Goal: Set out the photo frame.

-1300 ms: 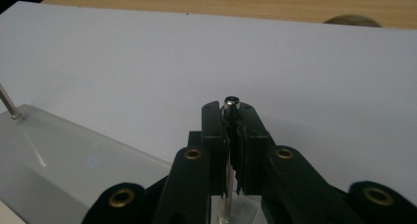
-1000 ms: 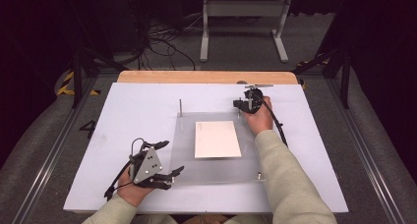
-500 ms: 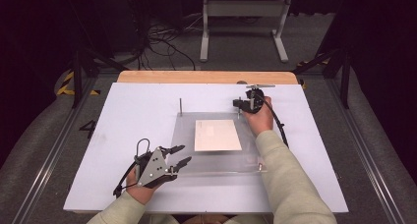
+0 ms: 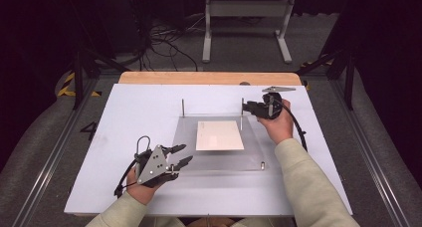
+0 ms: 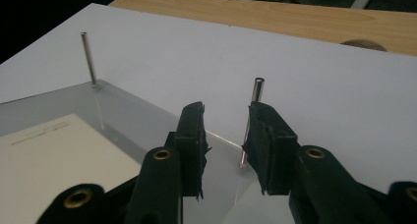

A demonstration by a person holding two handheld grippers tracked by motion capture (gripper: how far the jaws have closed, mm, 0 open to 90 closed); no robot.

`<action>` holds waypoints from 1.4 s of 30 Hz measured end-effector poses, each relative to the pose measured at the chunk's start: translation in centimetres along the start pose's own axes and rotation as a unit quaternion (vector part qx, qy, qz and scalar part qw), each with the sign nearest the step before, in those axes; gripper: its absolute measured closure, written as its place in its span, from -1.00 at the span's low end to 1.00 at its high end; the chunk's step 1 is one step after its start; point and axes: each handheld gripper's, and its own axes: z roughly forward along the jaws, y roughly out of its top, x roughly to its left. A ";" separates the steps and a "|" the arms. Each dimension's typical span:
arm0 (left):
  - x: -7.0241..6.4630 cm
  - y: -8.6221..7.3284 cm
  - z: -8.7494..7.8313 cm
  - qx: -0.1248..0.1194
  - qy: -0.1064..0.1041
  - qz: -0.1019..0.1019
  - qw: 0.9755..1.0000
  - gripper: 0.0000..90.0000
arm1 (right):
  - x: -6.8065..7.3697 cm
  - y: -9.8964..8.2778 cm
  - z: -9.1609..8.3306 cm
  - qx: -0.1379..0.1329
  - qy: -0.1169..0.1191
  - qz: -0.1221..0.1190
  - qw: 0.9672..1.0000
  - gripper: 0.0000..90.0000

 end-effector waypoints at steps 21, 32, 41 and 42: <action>1.3 0.3 -0.6 0.003 0.001 -0.011 1.000 0.24 | 3.8 -4.7 -12.0 -0.065 0.037 -0.098 0.992 0.21; 1.8 0.2 -0.8 -0.001 -0.002 -0.020 1.000 0.20 | 6.3 -6.0 -15.5 -0.076 0.063 -0.165 0.981 0.07; 1.8 0.2 -0.8 0.000 -0.003 -0.021 1.000 0.20 | 8.3 -7.1 -16.5 -0.056 0.079 -0.237 0.967 -0.09; 1.8 0.2 -0.8 0.000 -0.003 -0.021 1.000 0.20 | 8.5 -7.3 -16.5 -0.050 0.076 -0.242 0.966 -0.13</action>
